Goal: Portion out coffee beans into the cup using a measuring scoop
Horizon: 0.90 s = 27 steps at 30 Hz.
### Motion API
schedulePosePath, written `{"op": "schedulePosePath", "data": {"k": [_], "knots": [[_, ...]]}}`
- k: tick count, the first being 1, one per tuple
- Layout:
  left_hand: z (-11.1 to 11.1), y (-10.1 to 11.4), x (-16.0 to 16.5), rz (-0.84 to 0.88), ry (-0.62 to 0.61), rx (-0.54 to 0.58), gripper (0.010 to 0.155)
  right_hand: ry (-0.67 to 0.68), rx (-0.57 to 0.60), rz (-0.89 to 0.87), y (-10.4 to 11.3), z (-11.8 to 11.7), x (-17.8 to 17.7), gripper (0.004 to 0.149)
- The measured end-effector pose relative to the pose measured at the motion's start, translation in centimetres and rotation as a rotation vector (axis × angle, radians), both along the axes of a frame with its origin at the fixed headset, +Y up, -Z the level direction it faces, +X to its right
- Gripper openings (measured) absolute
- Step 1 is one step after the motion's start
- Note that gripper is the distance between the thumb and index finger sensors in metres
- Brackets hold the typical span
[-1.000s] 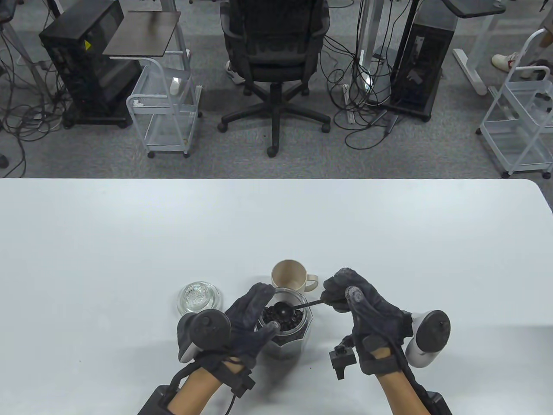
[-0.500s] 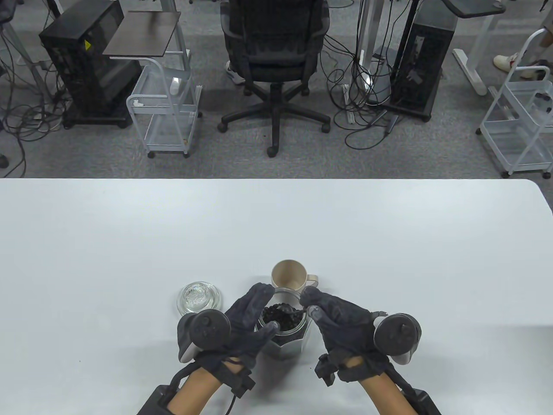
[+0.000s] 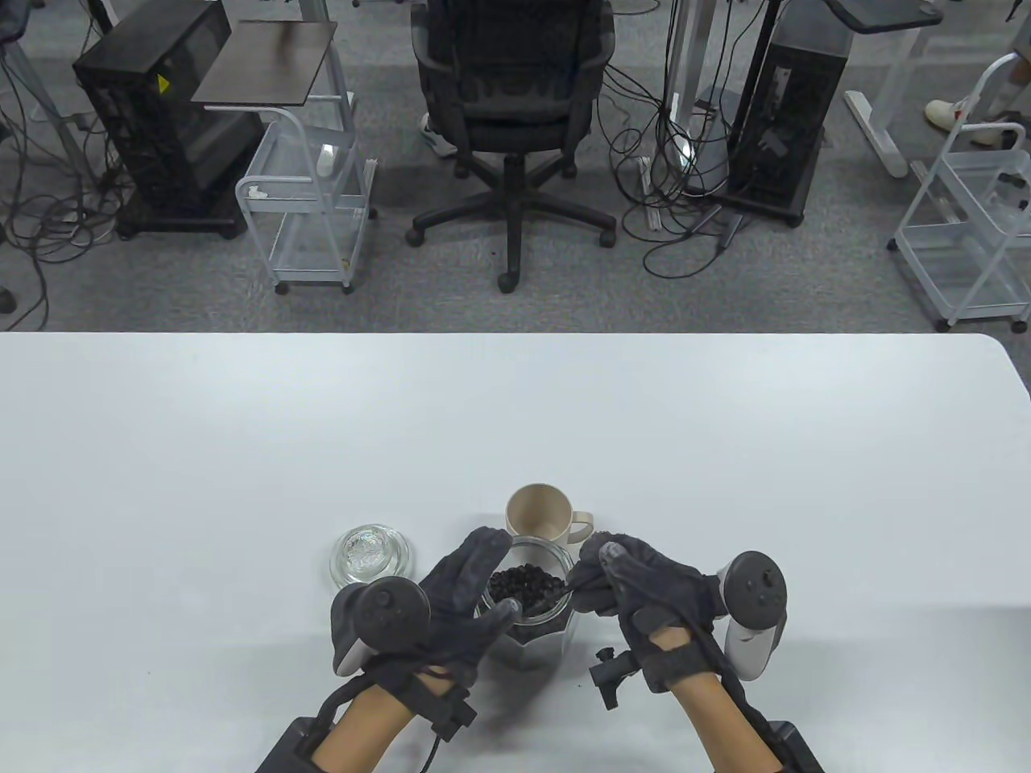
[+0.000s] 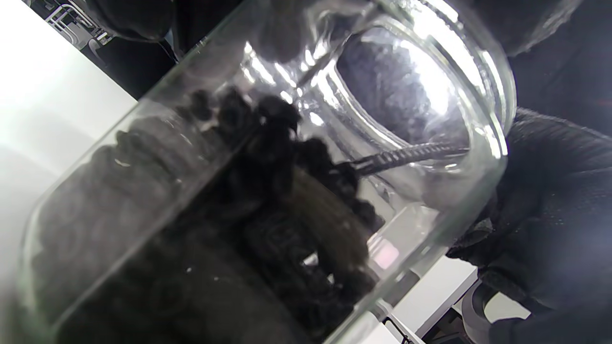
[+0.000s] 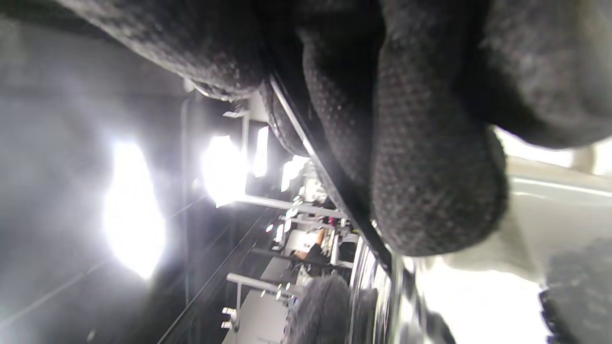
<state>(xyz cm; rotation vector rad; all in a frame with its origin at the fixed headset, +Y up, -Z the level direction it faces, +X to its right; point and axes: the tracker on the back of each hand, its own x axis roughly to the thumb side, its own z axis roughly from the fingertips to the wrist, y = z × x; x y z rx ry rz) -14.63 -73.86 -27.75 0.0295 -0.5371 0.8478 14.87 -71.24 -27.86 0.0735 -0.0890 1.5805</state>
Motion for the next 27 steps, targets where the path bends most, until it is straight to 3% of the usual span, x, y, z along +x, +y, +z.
{"op": "schedulePosePath", "data": {"k": [4, 13, 27], "knots": [[0.0, 0.0, 0.0, 0.001, -0.002, -0.003, 0.084, -0.062, -0.108, -0.117, -1.0, 0.0, 0.8, 0.043], [0.0, 0.0, 0.0, 0.002, -0.002, -0.006, 0.084, -0.127, -0.232, -0.321, -2.7, -0.5, 3.2, 0.043], [0.0, 0.0, 0.0, 0.006, -0.003, -0.010, 0.084, -0.175, -0.255, -0.450, -2.8, -0.5, 5.2, 0.043]]}}
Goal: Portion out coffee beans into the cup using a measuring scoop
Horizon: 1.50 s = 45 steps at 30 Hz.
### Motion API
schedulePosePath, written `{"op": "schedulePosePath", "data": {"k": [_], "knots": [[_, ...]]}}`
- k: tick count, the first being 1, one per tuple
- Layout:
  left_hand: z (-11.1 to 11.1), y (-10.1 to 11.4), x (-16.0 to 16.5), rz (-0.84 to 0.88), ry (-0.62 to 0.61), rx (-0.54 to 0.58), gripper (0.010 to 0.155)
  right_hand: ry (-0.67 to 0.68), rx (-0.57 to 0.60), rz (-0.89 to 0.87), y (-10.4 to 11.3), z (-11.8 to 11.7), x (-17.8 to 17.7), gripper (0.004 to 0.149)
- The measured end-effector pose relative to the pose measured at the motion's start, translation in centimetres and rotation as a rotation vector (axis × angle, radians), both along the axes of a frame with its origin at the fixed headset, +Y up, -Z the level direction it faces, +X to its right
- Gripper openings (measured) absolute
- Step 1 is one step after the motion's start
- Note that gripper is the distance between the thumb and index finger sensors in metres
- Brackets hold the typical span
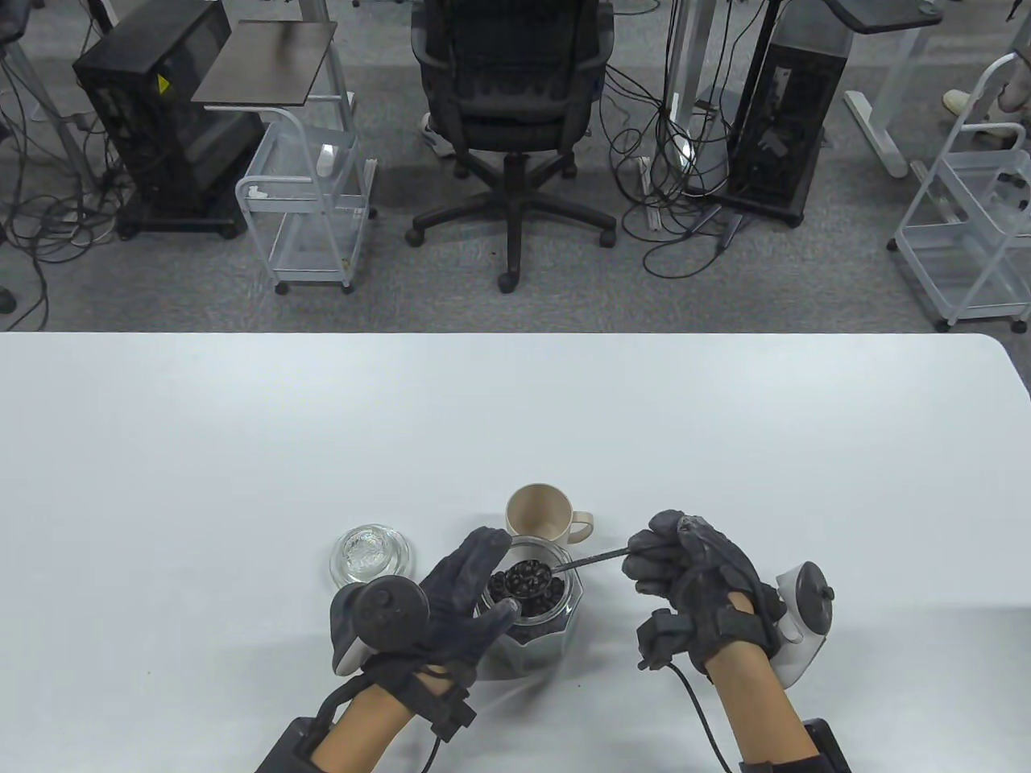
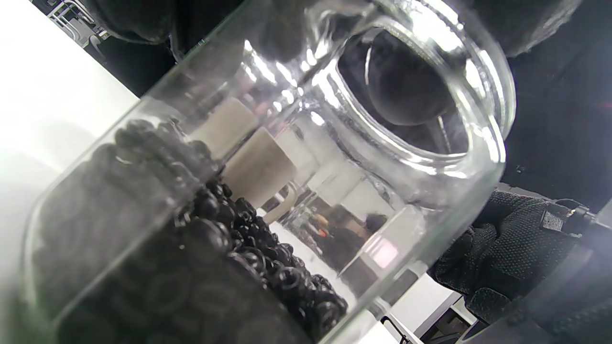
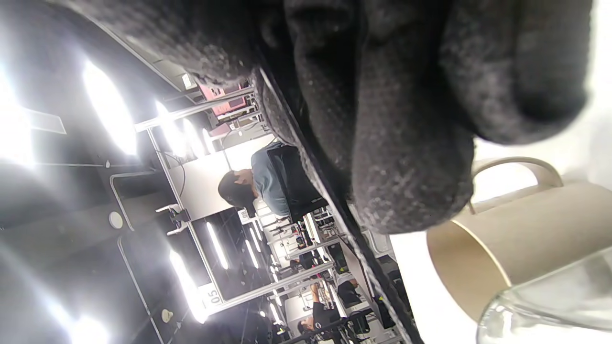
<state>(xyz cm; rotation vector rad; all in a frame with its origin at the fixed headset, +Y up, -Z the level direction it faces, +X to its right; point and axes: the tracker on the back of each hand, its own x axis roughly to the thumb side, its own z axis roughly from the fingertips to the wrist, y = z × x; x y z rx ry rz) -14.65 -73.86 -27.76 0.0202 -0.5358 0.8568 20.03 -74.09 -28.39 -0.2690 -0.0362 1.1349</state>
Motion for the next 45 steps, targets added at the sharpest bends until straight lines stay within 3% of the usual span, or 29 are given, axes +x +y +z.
{"op": "schedulePosePath", "data": {"k": [9, 24, 31, 40, 45], "knots": [[0.0, 0.0, 0.0, 0.001, -0.003, -0.003, 0.084, -0.088, 0.048, -0.133, 0.3, 0.1, 0.9, 0.044], [-0.1, 0.0, -0.1, 0.003, -0.004, -0.007, 0.084, -0.077, 0.065, -0.007, -1.2, -1.2, 0.2, 0.047], [-0.1, 0.0, -0.1, 0.002, -0.008, -0.012, 0.085, 0.022, 0.214, 0.253, 0.0, -1.6, -1.0, 0.047], [-0.1, 0.0, -0.1, 0.004, -0.008, -0.012, 0.085, 0.220, 0.655, 0.863, 4.0, -0.8, -4.2, 0.045], [-0.1, 0.0, -0.1, 0.001, -0.010, -0.015, 0.084, 0.227, 0.742, 0.970, 4.9, 0.0, -5.0, 0.045]]}}
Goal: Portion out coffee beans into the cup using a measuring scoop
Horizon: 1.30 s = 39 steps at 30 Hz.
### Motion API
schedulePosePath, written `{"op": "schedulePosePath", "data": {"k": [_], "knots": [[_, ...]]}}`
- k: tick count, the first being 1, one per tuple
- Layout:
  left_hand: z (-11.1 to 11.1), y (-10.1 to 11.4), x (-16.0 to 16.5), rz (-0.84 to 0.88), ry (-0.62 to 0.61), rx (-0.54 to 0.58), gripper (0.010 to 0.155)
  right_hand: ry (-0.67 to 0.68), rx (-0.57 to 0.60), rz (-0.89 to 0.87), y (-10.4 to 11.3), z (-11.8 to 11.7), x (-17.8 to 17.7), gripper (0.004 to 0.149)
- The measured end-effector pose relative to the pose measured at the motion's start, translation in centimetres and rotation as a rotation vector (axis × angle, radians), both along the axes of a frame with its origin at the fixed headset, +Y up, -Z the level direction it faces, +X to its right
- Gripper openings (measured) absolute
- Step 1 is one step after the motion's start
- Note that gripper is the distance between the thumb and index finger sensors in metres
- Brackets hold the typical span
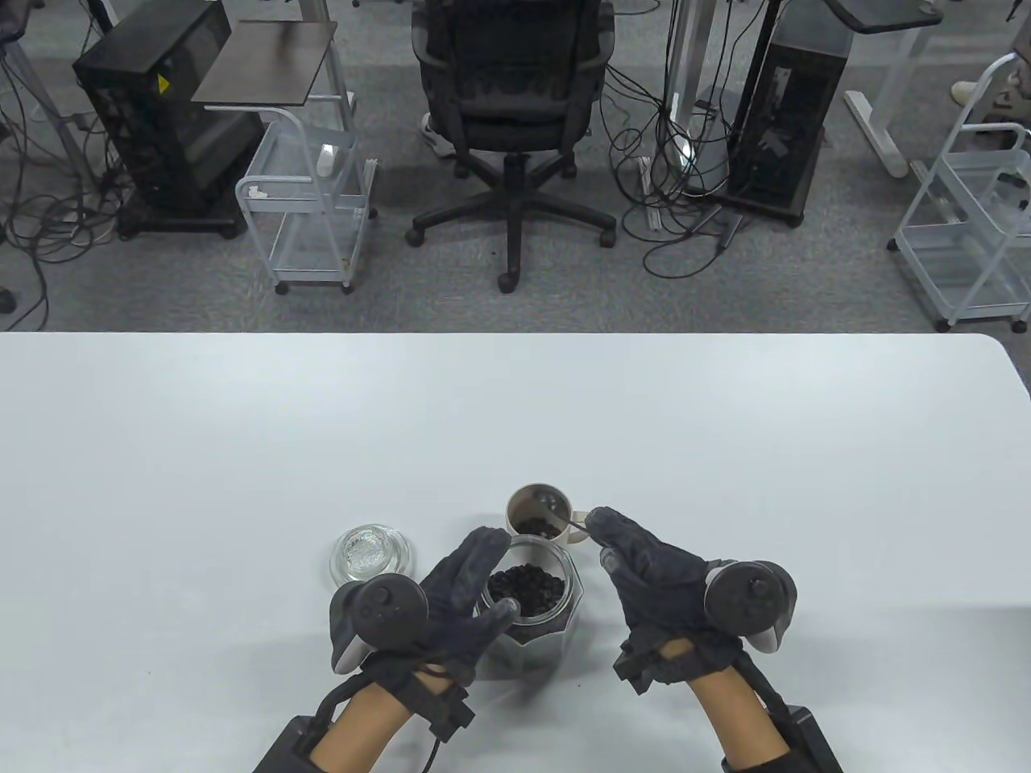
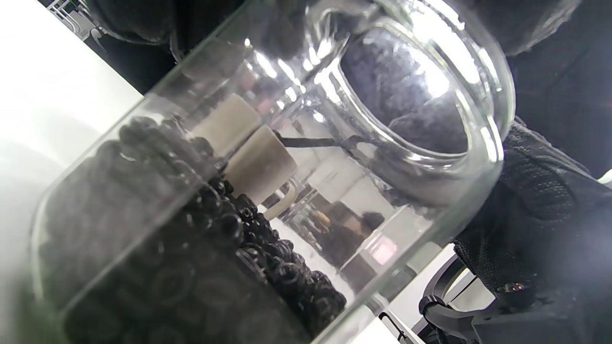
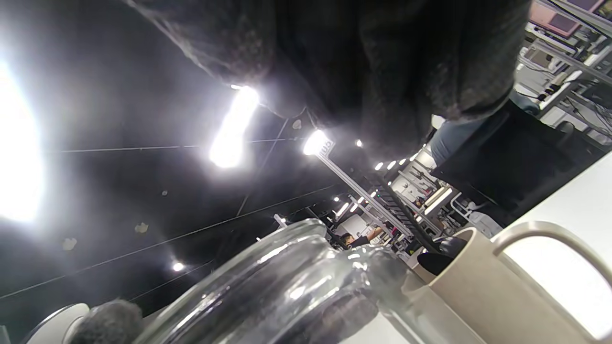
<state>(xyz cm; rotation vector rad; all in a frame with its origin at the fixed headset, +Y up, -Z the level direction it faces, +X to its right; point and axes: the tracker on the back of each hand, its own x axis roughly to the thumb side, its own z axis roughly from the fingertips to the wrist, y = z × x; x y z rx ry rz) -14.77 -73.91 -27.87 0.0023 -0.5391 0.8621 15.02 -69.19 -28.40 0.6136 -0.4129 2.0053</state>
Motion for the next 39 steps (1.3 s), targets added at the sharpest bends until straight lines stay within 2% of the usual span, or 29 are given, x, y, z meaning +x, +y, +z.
{"op": "schedulePosePath", "data": {"k": [4, 11, 15, 18, 27, 32, 39], "knots": [[0.0, 0.0, 0.0, 0.001, -0.001, 0.002, 0.084, -0.047, -0.026, -0.142, -0.1, 0.0, 0.9, 0.045], [0.0, 0.0, 0.0, 0.004, 0.002, 0.002, 0.085, -0.150, -0.176, -0.676, -0.5, 0.5, 4.0, 0.045], [0.0, 0.0, 0.0, 0.001, 0.000, 0.000, 0.085, -0.132, -0.216, -0.835, -0.1, 0.9, 5.0, 0.044], [0.0, -0.1, 0.0, 0.005, 0.000, -0.002, 0.085, -0.108, -0.210, -0.875, 0.3, 1.3, 5.0, 0.043], [0.0, -0.1, -0.1, 0.010, 0.001, -0.001, 0.085, -0.075, -0.063, -0.622, 2.0, 2.1, 3.4, 0.042], [0.0, -0.1, -0.1, 0.005, -0.002, -0.004, 0.085, -0.034, 0.046, -0.389, 2.8, 2.7, 1.3, 0.042], [-0.1, -0.1, -0.1, 0.005, -0.002, -0.001, 0.085, 0.000, 0.134, -0.144, 2.7, 3.2, -1.0, 0.042]]}}
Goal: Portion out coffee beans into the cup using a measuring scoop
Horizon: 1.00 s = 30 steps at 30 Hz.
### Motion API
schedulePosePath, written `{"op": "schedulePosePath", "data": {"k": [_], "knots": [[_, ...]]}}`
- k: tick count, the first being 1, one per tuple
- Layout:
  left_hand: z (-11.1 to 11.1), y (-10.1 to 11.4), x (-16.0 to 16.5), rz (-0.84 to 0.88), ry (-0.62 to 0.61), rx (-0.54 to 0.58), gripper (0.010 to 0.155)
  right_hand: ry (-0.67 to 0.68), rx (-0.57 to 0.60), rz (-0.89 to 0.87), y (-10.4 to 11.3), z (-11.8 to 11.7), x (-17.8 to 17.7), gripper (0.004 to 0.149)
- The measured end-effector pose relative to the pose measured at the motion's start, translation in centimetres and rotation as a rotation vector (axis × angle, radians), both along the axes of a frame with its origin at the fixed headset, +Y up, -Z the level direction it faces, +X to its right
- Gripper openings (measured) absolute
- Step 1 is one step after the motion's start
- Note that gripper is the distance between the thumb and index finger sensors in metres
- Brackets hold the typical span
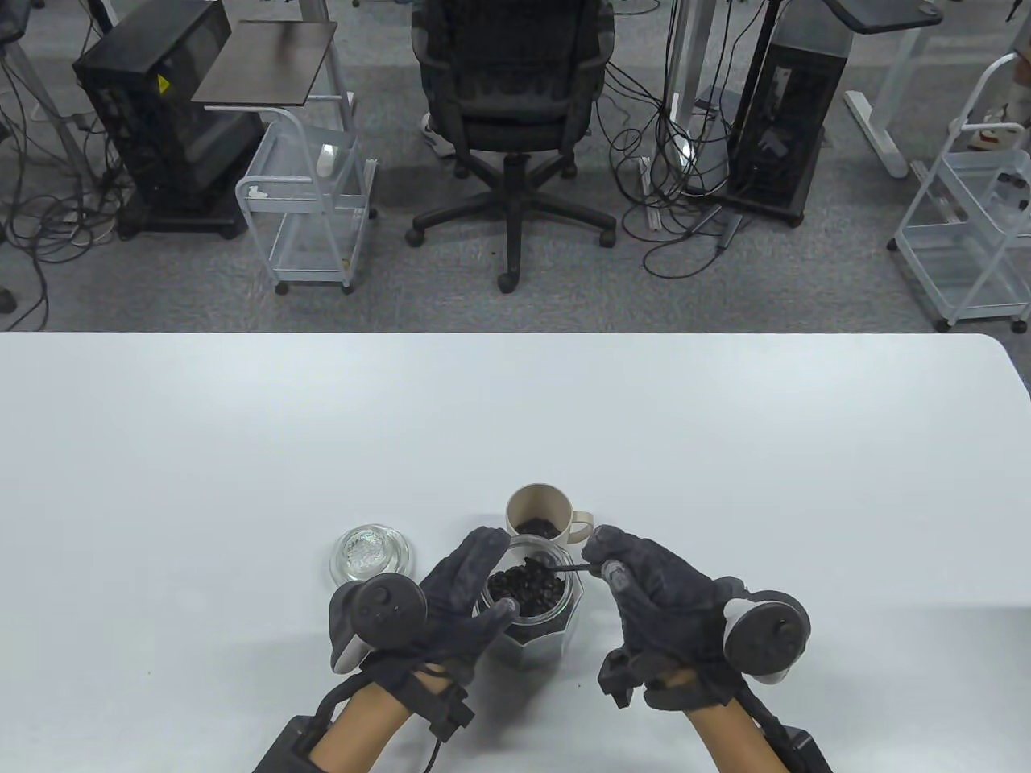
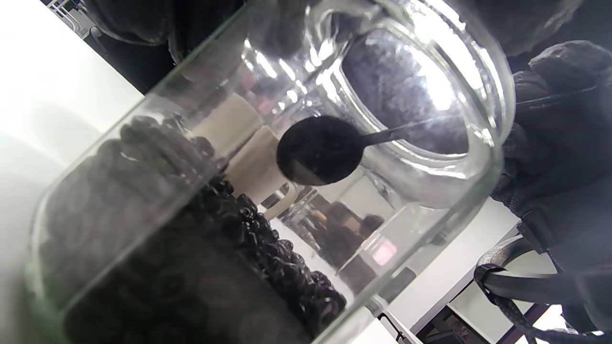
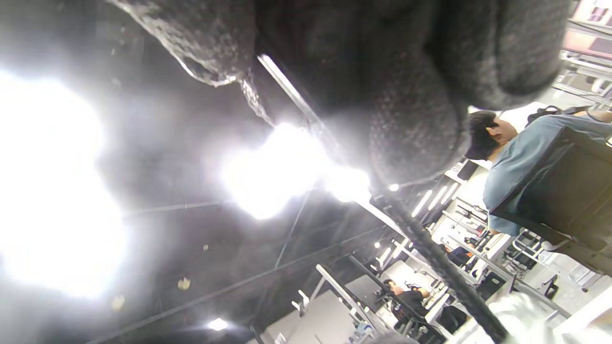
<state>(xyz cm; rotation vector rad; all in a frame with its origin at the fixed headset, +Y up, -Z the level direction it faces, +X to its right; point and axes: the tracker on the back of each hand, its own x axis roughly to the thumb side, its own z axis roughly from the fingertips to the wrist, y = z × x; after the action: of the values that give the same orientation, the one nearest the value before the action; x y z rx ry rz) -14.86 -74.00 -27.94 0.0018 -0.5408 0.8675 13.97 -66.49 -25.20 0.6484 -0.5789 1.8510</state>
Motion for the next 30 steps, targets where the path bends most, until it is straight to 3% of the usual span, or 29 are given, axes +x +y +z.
{"op": "schedulePosePath", "data": {"k": [8, 14, 30], "knots": [[0.0, 0.0, 0.0, -0.001, 0.000, -0.002, 0.085, -0.008, -0.043, 0.142, -1.0, -0.5, -1.2, 0.041], [0.0, -0.1, 0.0, 0.001, 0.000, -0.001, 0.085, 0.007, -0.158, 0.170, -1.8, -1.1, -1.7, 0.040], [-0.1, -0.1, 0.0, -0.001, -0.002, -0.003, 0.085, -0.079, -0.689, -0.389, -5.6, -2.5, 1.2, 0.040]]}}
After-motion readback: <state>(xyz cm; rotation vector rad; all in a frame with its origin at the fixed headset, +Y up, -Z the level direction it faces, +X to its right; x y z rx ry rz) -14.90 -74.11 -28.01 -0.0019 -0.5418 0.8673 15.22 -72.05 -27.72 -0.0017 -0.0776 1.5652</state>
